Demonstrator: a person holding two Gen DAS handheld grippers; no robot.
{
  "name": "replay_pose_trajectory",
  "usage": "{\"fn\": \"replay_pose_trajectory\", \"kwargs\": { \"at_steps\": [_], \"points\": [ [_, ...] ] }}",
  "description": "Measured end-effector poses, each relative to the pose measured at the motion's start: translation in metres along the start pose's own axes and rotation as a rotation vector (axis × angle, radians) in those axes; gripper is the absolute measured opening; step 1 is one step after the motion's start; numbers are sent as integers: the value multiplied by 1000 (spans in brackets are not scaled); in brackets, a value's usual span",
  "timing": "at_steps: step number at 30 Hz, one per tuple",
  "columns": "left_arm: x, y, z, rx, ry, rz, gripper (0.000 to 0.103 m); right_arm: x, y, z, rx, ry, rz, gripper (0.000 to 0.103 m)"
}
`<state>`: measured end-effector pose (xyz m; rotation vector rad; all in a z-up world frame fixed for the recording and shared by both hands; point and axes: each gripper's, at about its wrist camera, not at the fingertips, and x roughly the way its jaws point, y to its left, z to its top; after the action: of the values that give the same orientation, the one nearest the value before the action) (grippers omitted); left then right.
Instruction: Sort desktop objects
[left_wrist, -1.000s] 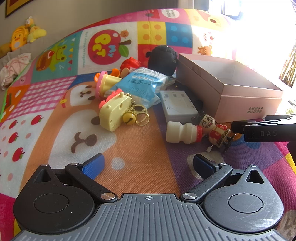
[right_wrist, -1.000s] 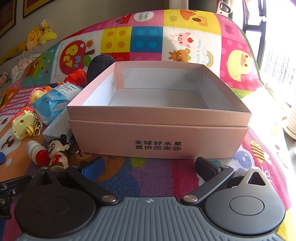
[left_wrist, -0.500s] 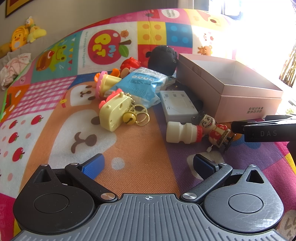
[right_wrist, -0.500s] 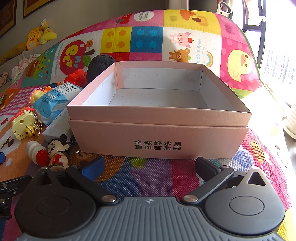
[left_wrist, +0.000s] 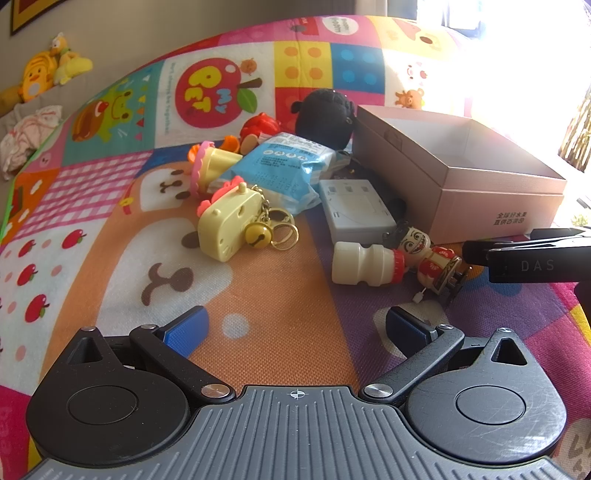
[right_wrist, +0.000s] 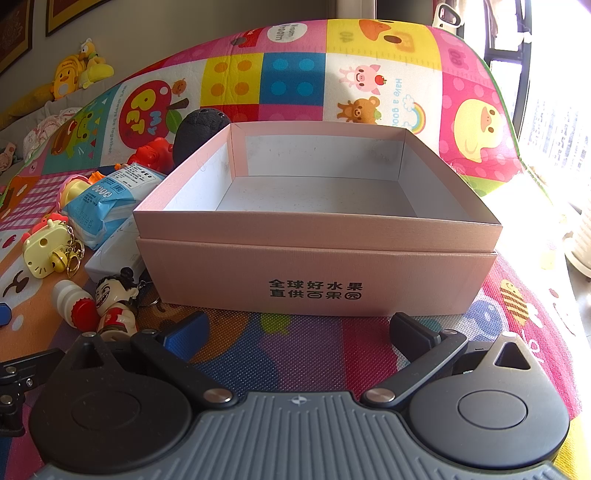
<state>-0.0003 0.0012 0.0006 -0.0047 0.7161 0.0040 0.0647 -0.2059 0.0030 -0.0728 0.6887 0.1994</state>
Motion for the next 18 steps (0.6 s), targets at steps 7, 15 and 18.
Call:
{"fn": "replay_pose_trajectory", "kwargs": {
  "at_steps": [7, 15, 18],
  "points": [
    [0, 0, 0, -2, 3, 0, 103, -1, 0, 0, 0, 0, 0, 103],
    [0, -2, 0, -3, 2, -1, 103, 2, -1, -1, 0, 1, -4, 103],
    [0, -2, 0, -3, 3, 0, 103, 4, 0, 1, 4, 4, 0, 103]
  ]
}}
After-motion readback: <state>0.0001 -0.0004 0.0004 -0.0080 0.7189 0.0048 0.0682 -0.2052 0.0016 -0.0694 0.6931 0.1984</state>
